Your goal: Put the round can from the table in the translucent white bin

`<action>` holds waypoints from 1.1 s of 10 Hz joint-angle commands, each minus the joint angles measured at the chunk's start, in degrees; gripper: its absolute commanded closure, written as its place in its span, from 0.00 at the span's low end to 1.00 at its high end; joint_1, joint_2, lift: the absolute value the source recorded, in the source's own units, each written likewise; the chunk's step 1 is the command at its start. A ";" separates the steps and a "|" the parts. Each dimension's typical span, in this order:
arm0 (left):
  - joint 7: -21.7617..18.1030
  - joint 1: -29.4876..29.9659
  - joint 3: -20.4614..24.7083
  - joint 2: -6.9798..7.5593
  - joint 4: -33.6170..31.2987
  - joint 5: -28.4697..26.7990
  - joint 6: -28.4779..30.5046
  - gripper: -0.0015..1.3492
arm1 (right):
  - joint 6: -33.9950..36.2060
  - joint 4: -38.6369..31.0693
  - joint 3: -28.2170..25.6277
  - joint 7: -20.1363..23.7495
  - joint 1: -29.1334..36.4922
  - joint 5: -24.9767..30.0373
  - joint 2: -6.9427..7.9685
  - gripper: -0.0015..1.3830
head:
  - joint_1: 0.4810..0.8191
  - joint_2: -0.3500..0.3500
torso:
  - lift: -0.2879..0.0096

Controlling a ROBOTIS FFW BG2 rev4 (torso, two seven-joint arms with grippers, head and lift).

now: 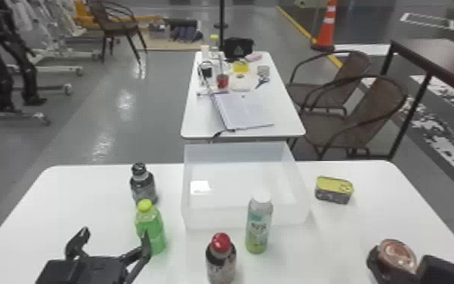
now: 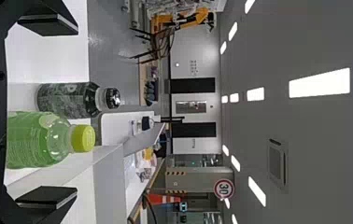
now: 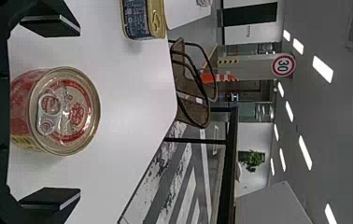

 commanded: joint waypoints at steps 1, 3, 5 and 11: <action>0.05 0.00 -0.01 -0.15 0.10 0.15 -0.22 0.07 | 0.00 1.21 -0.61 0.44 -0.50 -0.46 0.00 0.07 | 0.20 0.50 | 0.63; -0.04 0.00 0.08 -0.15 0.36 0.41 -0.66 0.07 | 0.00 2.87 -0.61 1.76 -0.86 -0.72 0.00 0.06 | 0.20 0.50 | 0.63; -0.04 -0.09 0.17 -0.15 0.63 0.68 -1.19 0.07 | 0.00 5.25 -0.87 4.57 -2.70 -0.81 0.00 0.06 | 0.20 0.50 | 0.63; -0.13 -0.18 0.43 -0.15 1.59 1.47 -2.42 0.07 | -0.44 10.17 -2.01 9.05 -6.13 -1.69 0.00 0.06 | 0.20 0.50 | 0.63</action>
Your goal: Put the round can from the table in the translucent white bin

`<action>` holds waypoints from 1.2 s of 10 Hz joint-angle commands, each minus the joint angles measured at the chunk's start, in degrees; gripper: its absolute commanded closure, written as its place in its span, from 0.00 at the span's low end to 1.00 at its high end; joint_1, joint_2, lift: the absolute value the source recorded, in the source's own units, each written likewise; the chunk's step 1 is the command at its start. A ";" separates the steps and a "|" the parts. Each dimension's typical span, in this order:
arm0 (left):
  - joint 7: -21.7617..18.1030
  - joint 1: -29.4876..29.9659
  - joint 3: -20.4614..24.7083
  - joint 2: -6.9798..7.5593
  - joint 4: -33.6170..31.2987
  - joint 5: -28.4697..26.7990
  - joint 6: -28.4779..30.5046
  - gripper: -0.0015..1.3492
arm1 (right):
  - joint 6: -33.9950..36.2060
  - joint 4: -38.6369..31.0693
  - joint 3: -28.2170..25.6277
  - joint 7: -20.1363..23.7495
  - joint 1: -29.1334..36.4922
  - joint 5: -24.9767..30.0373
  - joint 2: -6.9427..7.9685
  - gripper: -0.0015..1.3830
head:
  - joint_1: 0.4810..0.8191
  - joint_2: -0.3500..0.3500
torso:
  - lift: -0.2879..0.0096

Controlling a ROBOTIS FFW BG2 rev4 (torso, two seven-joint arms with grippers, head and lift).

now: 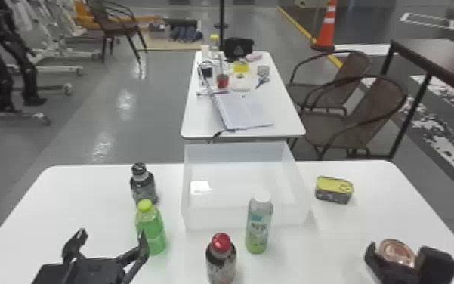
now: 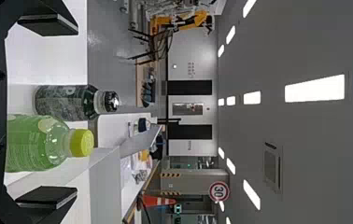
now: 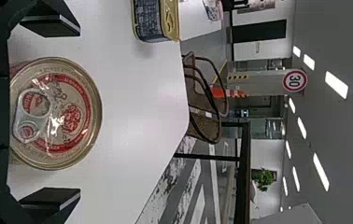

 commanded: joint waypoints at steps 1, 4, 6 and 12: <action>0.00 0.00 0.09 -0.15 0.16 0.06 -0.27 0.07 | 0.00 1.06 -0.05 0.33 -0.28 -0.69 -0.09 0.06 | 0.20 0.50 | 0.63; 0.00 0.00 0.17 -0.15 0.60 0.32 -0.45 0.07 | 0.00 2.03 -0.05 0.85 -0.46 -1.04 -0.61 0.07 | 0.20 0.50 | 0.63; 0.00 0.00 0.17 -0.15 0.78 0.59 -0.80 0.07 | -1.32 3.61 -0.05 2.00 -0.90 -2.36 -0.96 0.07 | 0.20 0.50 | 0.63; 0.00 0.00 0.17 -0.15 1.66 1.55 -1.42 0.07 | -3.08 8.45 0.03 6.21 -4.33 -1.74 -1.14 0.21 | 0.20 0.50 | 0.63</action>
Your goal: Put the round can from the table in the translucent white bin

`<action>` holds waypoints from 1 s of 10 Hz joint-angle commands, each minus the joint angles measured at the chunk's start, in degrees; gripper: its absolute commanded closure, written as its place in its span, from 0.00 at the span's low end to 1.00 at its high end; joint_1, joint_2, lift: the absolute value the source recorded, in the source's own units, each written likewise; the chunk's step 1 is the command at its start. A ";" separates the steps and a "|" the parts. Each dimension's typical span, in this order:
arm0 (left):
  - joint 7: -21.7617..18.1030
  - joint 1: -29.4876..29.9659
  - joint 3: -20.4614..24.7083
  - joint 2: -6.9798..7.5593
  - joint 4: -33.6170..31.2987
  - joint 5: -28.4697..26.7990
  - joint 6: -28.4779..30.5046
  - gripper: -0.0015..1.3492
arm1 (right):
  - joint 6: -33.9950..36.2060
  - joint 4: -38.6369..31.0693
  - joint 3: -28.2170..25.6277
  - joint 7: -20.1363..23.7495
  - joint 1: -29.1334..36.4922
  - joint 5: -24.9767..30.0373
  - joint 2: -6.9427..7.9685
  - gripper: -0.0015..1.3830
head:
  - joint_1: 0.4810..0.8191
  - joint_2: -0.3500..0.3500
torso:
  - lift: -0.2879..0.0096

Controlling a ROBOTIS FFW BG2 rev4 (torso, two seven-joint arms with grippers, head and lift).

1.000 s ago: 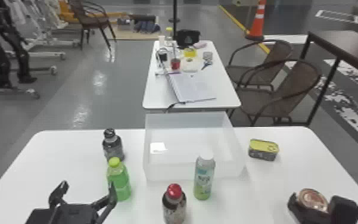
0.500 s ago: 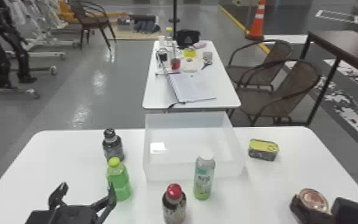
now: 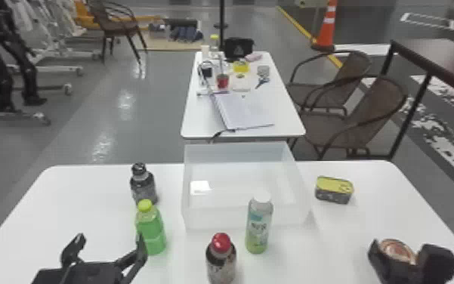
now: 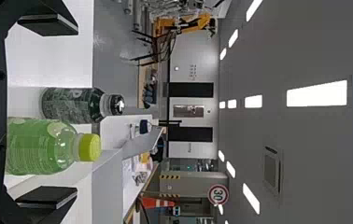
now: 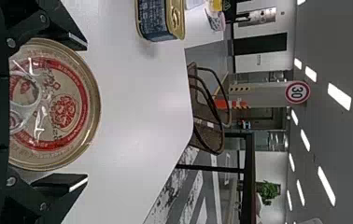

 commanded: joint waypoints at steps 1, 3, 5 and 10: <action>0.00 0.06 0.02 -0.15 0.08 0.21 -0.07 0.07 | 0.18 0.05 0.07 -0.20 -0.10 0.64 0.67 0.21 | 0.20 0.50 | 0.63; 0.00 0.15 0.02 -0.15 0.17 0.56 -0.07 0.07 | 3.52 -0.65 0.07 -0.47 -0.53 1.95 0.75 0.57 | 0.20 0.50 | 0.63; 0.00 0.06 -0.06 -0.15 0.25 0.56 -0.16 0.07 | 3.52 -2.06 0.07 0.06 -0.18 0.99 0.84 0.58 | 0.20 0.50 | 0.63; 0.00 -0.82 -0.59 -0.15 0.78 0.56 0.01 0.07 | 23.29 -27.11 -2.13 6.21 -2.56 -1.82 -0.57 0.58 | 0.20 0.50 | 0.63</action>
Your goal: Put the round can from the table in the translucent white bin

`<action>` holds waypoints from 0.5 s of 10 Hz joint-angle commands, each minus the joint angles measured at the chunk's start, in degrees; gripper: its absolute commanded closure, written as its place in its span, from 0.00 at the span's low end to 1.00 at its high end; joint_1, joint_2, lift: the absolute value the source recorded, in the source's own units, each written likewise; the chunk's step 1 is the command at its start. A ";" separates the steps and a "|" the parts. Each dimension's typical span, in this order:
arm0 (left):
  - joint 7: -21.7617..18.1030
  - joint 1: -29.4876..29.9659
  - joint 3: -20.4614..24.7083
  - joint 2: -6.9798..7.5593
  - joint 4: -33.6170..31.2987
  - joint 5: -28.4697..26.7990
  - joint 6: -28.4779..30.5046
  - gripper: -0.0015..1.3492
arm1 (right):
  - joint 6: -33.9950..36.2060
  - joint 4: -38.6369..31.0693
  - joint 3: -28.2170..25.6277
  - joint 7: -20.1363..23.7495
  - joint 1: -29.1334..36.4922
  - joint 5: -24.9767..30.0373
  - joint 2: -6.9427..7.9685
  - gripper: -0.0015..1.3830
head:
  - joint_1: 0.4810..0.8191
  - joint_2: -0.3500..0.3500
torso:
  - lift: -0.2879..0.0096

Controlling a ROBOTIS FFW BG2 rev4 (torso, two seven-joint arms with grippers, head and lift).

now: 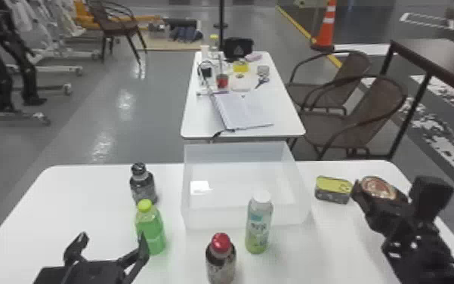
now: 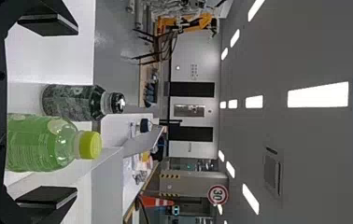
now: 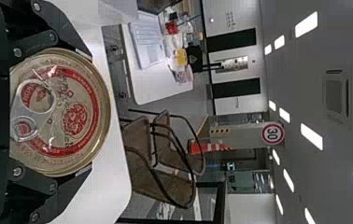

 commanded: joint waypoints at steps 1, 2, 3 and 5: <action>0.00 -0.36 -0.35 -0.15 0.27 0.09 0.11 0.07 | 7.86 -4.97 -0.87 2.81 -2.59 -2.05 -0.13 0.58 | 0.20 0.50 | 0.63; 0.00 -0.62 -0.52 -0.15 0.44 0.09 0.11 0.07 | 12.17 -6.91 -0.87 4.75 -4.17 -3.37 -0.05 0.58 | 0.20 0.50 | 0.63; 0.00 -0.80 -0.61 -0.15 0.62 0.09 0.20 0.07 | 16.65 -7.70 -0.87 7.91 -6.20 -5.04 0.04 0.58 | 0.20 0.50 | 0.63; 0.00 -1.15 -0.87 -0.15 0.88 0.18 0.46 0.07 | 24.91 -5.77 -0.87 17.49 -12.08 -6.01 0.04 0.58 | 0.20 0.50 | 0.63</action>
